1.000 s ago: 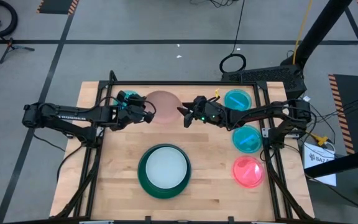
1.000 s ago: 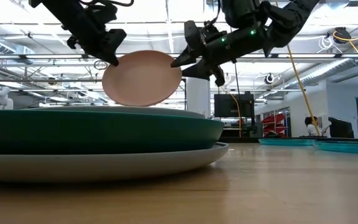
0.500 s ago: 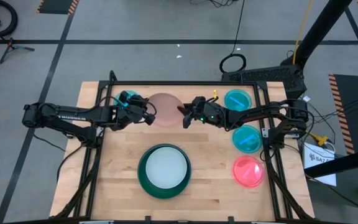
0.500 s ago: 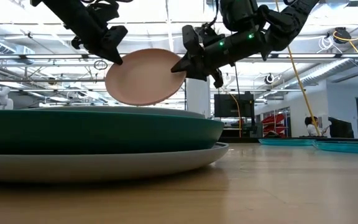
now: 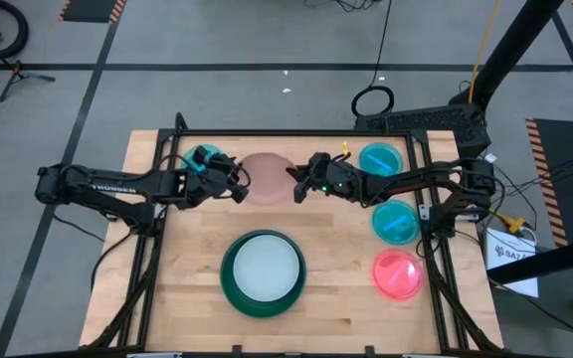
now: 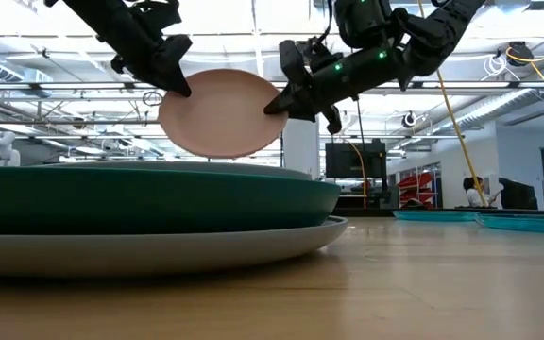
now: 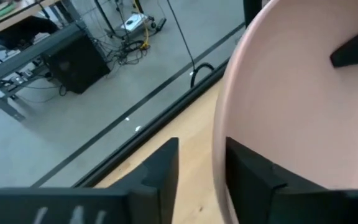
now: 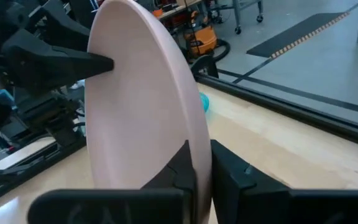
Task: Stack plastic plates
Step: Stack the light orange plate on top of the light blue plate, then stack the bottom blue plate on top of the light orange plate
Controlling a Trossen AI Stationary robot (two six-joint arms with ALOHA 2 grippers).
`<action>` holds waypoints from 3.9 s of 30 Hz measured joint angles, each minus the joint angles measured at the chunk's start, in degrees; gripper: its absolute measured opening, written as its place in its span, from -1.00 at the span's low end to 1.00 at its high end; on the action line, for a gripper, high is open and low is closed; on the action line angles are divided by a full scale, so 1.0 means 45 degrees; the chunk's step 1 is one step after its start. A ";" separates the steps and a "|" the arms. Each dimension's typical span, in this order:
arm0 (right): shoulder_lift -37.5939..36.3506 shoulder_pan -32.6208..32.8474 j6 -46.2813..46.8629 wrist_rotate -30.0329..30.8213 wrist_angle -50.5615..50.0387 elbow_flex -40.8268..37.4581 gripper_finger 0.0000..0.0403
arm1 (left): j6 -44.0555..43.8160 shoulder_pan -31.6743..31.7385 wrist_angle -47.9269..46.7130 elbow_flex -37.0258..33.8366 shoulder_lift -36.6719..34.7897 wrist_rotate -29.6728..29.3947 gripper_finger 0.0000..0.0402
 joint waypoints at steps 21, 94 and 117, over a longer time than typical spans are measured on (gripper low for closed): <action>-0.2142 0.0184 0.0754 -0.0785 -0.3342 0.0003 -0.91 | 0.0450 -0.0957 0.0443 -0.0010 -0.0929 0.1012 0.18; -0.0938 0.2687 0.4386 -0.3329 -0.5216 0.0010 -0.15 | 0.0746 -0.0941 0.0604 -0.0005 -0.1065 0.1386 0.33; -0.1813 0.1873 0.5192 -0.4627 -0.8477 0.0015 -0.15 | 0.0732 -0.0941 0.0192 0.0000 -0.1065 0.1396 0.33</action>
